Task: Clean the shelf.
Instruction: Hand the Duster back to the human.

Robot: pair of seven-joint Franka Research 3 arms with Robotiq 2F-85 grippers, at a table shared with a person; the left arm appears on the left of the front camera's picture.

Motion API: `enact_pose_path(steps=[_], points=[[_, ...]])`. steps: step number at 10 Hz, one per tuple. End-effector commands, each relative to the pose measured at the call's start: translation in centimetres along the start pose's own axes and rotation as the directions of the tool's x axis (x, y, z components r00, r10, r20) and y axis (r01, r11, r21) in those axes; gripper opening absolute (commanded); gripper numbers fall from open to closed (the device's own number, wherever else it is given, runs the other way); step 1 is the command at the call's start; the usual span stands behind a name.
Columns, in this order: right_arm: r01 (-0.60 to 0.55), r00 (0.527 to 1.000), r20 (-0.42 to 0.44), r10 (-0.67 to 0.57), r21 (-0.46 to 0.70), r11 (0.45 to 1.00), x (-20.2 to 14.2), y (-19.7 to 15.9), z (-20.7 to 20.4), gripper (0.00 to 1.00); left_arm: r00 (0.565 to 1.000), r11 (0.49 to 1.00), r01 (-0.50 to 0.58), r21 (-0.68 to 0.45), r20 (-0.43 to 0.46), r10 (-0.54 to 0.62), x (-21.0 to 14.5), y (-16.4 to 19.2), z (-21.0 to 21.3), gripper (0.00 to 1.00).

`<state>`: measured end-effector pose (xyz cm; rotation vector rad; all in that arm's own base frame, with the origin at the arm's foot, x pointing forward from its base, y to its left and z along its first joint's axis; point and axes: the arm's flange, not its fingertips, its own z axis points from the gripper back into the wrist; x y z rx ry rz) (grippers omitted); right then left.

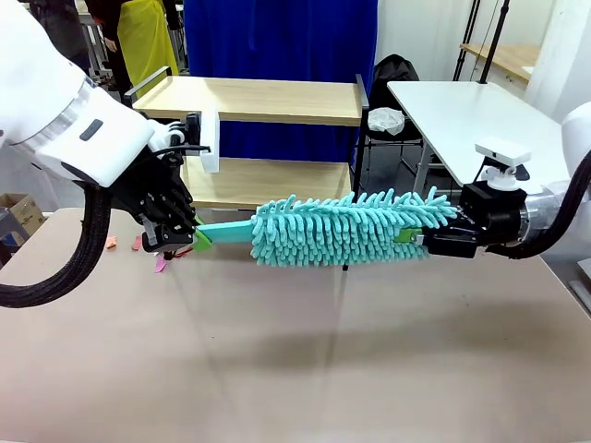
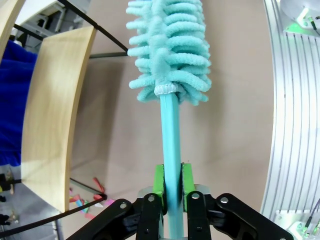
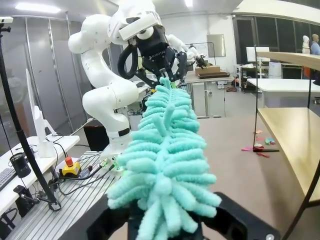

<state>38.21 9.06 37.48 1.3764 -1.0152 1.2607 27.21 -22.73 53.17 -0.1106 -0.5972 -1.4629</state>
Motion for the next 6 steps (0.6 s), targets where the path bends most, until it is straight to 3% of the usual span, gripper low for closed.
enact_pose_path(steps=[1,2,4,5,6], points=[[-0.003,1.0,0.0,0.003,-0.015,1.0,0.1,0.1,0.0,0.0,1.0,1.0,-0.014,0.009,0.028,0.013,-0.1,0.1,0.2,0.7],[-0.003,1.0,0.0,0.003,-0.015,1.0,0.1,0.1,0.0,0.0,0.991,1.0,-0.016,-0.008,0.132,0.017,-0.2,-0.1,1.0,1.0],[-0.003,1.0,0.0,0.003,-0.015,1.0,0.1,0.1,0.0,0.0,0.953,0.999,-0.039,-0.015,0.3,0.042,-1.9,0.1,2.7,1.0],[-0.003,1.0,0.0,0.003,-0.015,1.0,0.1,0.1,0.0,0.0,0.924,0.998,-0.059,-0.018,0.376,0.062,-3.6,0.4,4.3,0.94],[-0.003,1.0,0.0,0.003,-0.015,1.0,0.1,0.1,0.0,0.0,0.9,0.998,-0.057,-0.019,0.432,0.06,-5.7,0.4,5.9,1.0]])
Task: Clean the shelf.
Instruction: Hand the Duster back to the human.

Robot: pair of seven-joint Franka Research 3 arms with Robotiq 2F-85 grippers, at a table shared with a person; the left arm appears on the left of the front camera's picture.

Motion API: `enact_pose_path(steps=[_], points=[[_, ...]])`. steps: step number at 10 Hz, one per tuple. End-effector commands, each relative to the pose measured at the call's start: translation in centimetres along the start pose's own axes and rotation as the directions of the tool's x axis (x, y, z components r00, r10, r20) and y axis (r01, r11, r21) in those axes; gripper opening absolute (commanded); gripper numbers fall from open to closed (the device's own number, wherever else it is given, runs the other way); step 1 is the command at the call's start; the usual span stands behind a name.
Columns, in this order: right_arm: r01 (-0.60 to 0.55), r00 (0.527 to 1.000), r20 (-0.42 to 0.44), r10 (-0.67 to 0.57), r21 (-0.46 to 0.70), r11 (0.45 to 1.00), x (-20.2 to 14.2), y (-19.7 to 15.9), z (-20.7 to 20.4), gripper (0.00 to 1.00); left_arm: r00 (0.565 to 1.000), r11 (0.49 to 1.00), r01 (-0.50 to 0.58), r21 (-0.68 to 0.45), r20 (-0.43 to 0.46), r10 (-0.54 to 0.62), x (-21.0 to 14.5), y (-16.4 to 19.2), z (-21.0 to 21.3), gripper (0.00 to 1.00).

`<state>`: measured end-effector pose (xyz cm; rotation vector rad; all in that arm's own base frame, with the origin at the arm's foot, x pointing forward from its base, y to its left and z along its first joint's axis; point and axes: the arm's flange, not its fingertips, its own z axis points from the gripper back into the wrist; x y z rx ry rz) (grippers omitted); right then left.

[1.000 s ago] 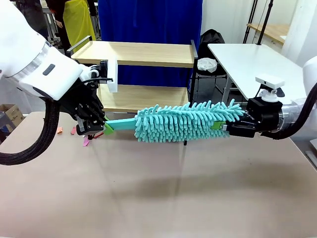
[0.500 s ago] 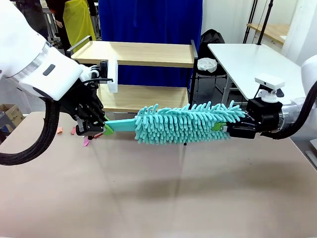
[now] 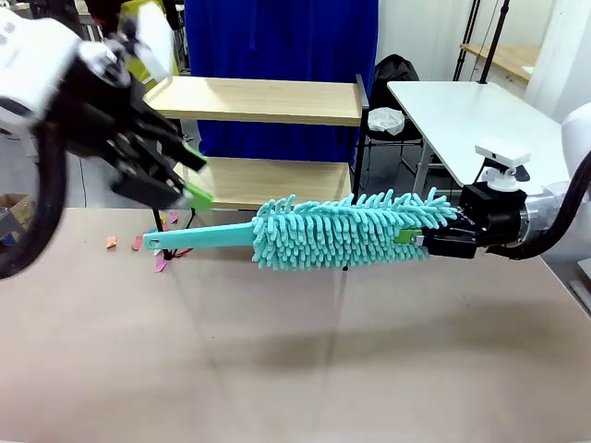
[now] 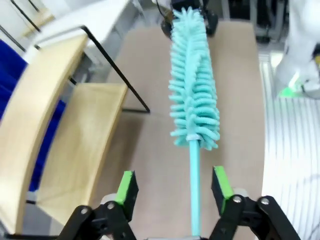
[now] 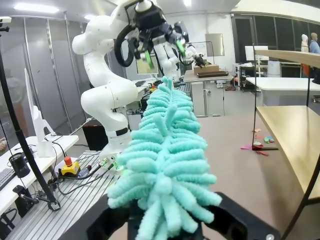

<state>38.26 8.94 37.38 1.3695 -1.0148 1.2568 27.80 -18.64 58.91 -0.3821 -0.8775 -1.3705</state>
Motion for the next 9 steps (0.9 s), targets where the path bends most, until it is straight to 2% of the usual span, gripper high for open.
enact_pose_path(steps=[1,3,4,6,7,8,9], points=[[-0.005,1.0,0.003,0.005,-0.009,1.0,0.2,0.1,-0.1,0.0,0.99,0.999,0.022,-0.034,0.138,-0.017,-6.2,-1.8,3.4,1.0],[-0.005,1.0,0.003,0.005,-0.009,1.0,0.2,0.1,-0.1,0.0,0.98,0.998,0.025,-0.06,0.198,-0.013,-11.0,-1.8,7.1,1.0],[-0.005,1.0,0.003,0.005,-0.009,1.0,0.2,0.1,-0.1,0.0,0.965,0.998,-0.031,-0.059,0.257,0.046,-14.0,-1.5,8.7,1.0],[-0.005,1.0,0.003,0.005,-0.009,1.0,0.2,0.1,-0.1,0.0,0.965,0.994,-0.055,-0.093,0.25,0.076,-17.8,-1.7,9.7,1.0],[0.001,1.0,0.0,-0.001,-0.001,1.0,-0.1,0.0,0.0,0.16,0.966,0.993,-0.062,-0.104,0.245,0.086,-17.7,-1.7,9.3,1.0],[-0.033,0.999,-0.003,0.033,-0.031,0.999,2.0,0.2,0.2,0.16,0.966,0.996,-0.053,-0.073,0.249,0.07,-12.9,4.5,13.6,1.0],[-0.062,0.998,0.009,0.062,-0.062,0.996,4.8,0.5,0.4,0.16,0.966,0.996,-0.053,-0.073,0.249,0.07,-12.9,4.5,13.6,1.0]])
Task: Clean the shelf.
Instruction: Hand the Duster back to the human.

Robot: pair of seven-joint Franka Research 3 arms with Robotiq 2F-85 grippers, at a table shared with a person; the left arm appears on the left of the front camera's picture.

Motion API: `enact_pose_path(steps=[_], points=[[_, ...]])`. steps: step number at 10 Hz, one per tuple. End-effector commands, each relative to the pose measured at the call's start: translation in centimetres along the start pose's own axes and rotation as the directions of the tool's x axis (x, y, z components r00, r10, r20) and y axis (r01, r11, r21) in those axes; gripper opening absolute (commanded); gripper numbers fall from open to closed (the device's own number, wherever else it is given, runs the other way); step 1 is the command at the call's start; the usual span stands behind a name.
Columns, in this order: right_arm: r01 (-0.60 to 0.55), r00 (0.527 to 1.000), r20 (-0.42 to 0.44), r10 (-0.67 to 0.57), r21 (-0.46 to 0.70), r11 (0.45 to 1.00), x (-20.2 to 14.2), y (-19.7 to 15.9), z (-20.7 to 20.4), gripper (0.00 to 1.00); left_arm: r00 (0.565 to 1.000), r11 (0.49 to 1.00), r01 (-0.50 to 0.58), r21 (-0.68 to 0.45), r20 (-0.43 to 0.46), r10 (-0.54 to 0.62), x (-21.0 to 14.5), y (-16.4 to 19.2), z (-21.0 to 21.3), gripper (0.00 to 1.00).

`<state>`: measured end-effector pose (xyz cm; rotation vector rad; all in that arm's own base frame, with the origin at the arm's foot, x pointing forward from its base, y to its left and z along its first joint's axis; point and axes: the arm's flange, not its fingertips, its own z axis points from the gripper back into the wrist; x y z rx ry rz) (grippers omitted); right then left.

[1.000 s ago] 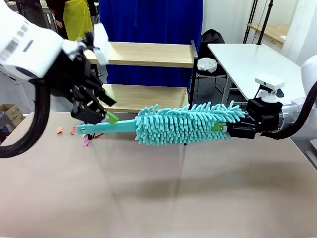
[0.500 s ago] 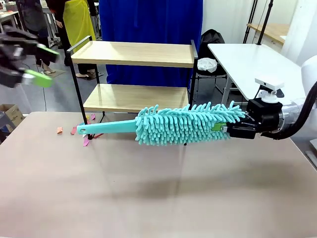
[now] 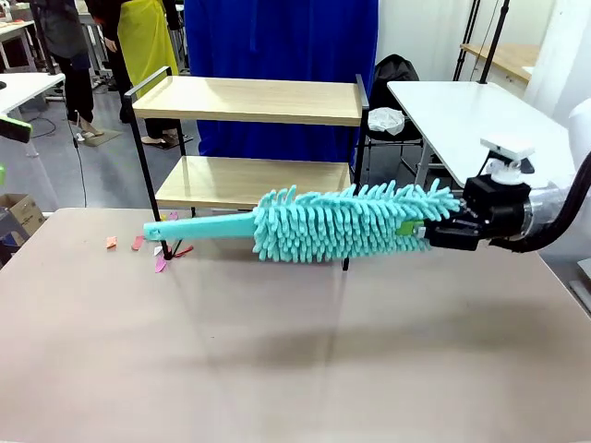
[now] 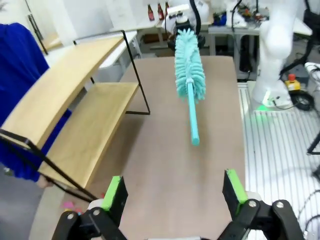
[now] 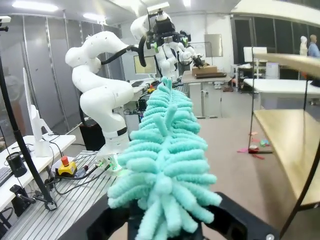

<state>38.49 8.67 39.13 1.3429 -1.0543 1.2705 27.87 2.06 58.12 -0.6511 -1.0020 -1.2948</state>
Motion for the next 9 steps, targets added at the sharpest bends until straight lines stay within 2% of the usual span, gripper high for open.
enact_pose_path(steps=[1,2,3,4,5,6,7,9], points=[[-0.07,0.997,0.013,0.071,-0.084,0.994,6.9,1.0,0.5,0.16,1.0,1.0,0.026,0.006,0.005,-0.026,1.7,0.3,-0.8,1.0],[-0.127,0.991,0.02,0.13,-0.118,0.985,10.6,1.8,0.8,0.16,1.0,1.0,0.026,0.006,0.005,-0.026,1.7,0.3,-0.8,1.0],[-0.185,0.981,0.01,0.191,-0.211,0.96,14.2,2.4,1.6,0.16,1.0,1.0,0.026,0.006,0.005,-0.026,1.7,0.3,-0.8,1.0],[-0.209,0.973,0.015,0.228,-0.348,0.914,17.0,3.0,2.8,0.16,1.0,1.0,0.026,0.006,0.005,-0.026,1.7,0.3,-0.8,1.0],[-0.186,0.97,0.046,0.239,-0.49,0.852,18.7,3.6,4.3,0.16,1.0,1.0,0.026,0.006,0.005,-0.026,1.7,0.3,-0.8,1.0],[-0.176,0.967,0.035,0.253,-0.629,0.757,19.4,4.1,6.2,0.16,1.0,1.0,0.026,0.006,0.005,-0.026,1.7,0.3,-0.8,1.0],[-0.161,0.963,0.034,0.266,-0.721,0.674,19.6,4.6,7.9,0.16,1.0,1.0,0.026,0.006,0.005,-0.026,1.7,0.3,-0.8,1.0],[-0.122,0.955,0.025,0.296,-0.877,0.465,18.9,6.1,11.8,0.16,1.0,1.0,0.026,0.006,0.005,-0.026,1.7,0.3,-0.8,1.0]])
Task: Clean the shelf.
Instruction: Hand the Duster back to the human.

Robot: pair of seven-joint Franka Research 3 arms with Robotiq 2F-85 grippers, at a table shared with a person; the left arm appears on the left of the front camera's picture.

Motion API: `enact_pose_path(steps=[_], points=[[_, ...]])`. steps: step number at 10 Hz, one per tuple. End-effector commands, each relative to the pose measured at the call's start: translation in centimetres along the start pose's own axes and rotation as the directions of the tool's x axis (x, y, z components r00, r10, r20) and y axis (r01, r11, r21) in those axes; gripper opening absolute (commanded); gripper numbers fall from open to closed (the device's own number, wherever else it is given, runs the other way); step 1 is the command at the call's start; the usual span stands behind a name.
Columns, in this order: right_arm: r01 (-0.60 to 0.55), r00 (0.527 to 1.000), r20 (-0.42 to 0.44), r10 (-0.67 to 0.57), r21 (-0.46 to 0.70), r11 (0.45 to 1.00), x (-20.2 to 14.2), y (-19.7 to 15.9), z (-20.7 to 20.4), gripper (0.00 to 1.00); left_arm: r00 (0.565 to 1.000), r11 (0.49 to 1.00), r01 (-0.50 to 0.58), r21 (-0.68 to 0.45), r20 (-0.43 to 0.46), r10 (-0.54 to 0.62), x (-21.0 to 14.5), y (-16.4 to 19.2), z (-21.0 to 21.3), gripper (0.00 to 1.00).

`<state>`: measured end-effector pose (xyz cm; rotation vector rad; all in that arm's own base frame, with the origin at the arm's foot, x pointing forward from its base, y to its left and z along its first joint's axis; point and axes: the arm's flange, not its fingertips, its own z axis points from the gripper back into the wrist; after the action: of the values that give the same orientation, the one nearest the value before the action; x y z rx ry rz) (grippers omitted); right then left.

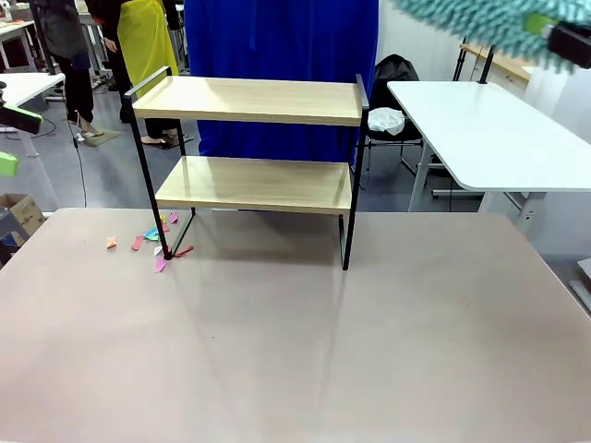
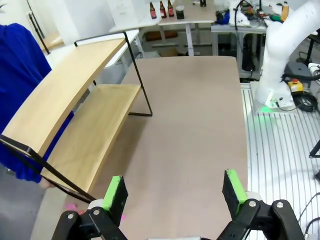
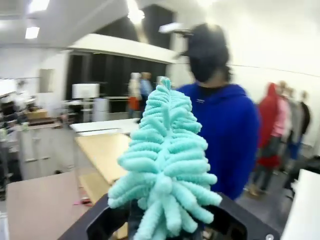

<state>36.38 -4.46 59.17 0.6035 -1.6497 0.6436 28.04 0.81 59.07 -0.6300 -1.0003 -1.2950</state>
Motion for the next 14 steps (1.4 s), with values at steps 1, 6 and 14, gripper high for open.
enact_pose_path(steps=[1,6,14], points=[[-0.054,0.998,0.013,0.059,-0.265,0.963,-1.1,0.1,2.0,0.16,1.0,1.0,0.021,-0.006,0.019,-0.021,0.2,0.3,-0.1,1.0],[-0.021,0.984,-0.163,-0.071,-0.504,0.864,-11.3,-1.3,7.3,0.16,1.0,1.0,0.021,-0.006,0.019,-0.021,0.2,0.3,-0.1,1.0],[0.073,0.956,-0.211,-0.205,-0.505,0.86,-15.7,-4.9,6.3,0.16,1.0,1.0,0.021,-0.006,0.019,-0.021,0.2,0.3,-0.1,1.0]])
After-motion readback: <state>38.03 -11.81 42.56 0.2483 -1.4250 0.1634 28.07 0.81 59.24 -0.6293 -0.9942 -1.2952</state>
